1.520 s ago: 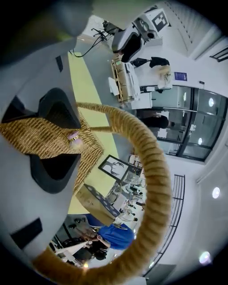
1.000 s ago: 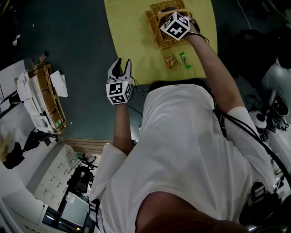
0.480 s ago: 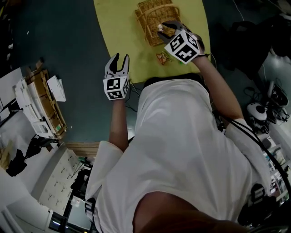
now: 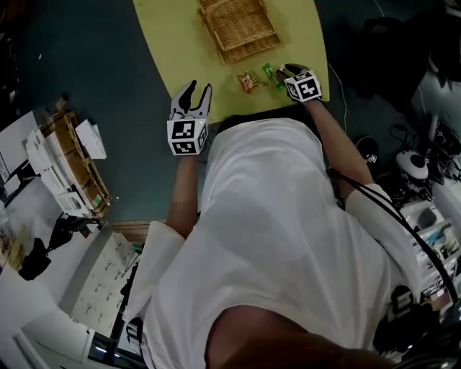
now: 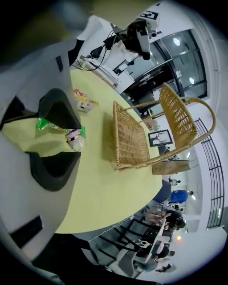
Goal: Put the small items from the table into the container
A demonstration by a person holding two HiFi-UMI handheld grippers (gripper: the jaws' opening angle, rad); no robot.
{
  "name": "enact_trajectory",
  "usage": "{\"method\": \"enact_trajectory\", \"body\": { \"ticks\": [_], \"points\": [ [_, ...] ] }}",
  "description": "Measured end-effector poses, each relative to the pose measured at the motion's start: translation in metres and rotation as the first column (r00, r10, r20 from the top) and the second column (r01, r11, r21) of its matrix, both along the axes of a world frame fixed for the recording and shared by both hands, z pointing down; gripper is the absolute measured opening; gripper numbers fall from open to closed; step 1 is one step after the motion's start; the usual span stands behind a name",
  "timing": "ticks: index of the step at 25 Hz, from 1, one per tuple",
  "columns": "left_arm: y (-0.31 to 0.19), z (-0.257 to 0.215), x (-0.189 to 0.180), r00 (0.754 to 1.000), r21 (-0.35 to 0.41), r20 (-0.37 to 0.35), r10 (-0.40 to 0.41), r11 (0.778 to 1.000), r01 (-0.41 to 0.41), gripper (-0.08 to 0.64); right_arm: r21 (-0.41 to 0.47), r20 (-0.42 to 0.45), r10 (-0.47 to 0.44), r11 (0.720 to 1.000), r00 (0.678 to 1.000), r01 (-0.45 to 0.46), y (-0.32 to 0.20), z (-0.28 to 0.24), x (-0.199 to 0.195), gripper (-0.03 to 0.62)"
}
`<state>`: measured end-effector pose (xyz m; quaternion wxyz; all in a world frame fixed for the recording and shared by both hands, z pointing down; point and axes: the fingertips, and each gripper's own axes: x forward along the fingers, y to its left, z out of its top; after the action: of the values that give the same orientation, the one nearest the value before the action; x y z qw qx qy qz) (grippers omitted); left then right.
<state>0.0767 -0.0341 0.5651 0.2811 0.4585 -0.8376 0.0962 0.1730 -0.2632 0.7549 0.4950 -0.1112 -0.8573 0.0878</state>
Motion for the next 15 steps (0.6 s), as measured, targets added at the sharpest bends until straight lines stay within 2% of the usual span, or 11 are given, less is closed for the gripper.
{"method": "enact_trajectory", "body": {
  "ticks": [4, 7, 10, 11, 12, 13, 15],
  "points": [
    [0.001, 0.005, 0.017, 0.998, 0.011, -0.057, -0.016, 1.000, 0.017, 0.163, -0.016, -0.003, 0.018, 1.000, 1.000, -0.018, -0.002, 0.012, -0.010, 0.173],
    [0.004, 0.011, 0.027, 0.995, 0.024, -0.089, -0.044, 0.999, 0.046, 0.163, -0.021, 0.042, 0.037, 0.999, 0.998, -0.036, -0.010, -0.003, -0.009, 0.173],
    [0.002, 0.004, 0.034, 0.997, 0.040, -0.061, -0.056, 0.998, 0.058, 0.159, -0.115, 0.157, 0.056, 0.993, 0.986, -0.038, -0.007, -0.054, -0.002, 0.151],
    [0.001, -0.001, 0.035, 0.997, 0.049, -0.039, -0.069, 0.996, 0.071, 0.110, -0.159, 0.207, 0.067, 0.987, 0.976, -0.034, -0.004, -0.077, 0.002, 0.112],
    [-0.001, -0.006, 0.036, 0.996, 0.061, -0.015, -0.087, 0.994, 0.088, 0.042, -0.200, 0.260, 0.078, 0.980, 0.962, -0.025, 0.000, -0.102, 0.006, 0.075],
    [-0.003, -0.012, 0.038, 0.994, 0.074, 0.008, -0.107, 0.992, 0.106, 0.009, -0.237, 0.315, 0.087, 0.971, 0.945, -0.010, 0.003, -0.129, 0.012, 0.045],
    [-0.009, -0.026, 0.045, 0.989, 0.100, 0.049, -0.140, 0.986, 0.135, 0.008, -0.298, 0.419, 0.096, 0.954, 0.903, 0.036, 0.010, -0.186, 0.025, 0.023]
  ]
}}
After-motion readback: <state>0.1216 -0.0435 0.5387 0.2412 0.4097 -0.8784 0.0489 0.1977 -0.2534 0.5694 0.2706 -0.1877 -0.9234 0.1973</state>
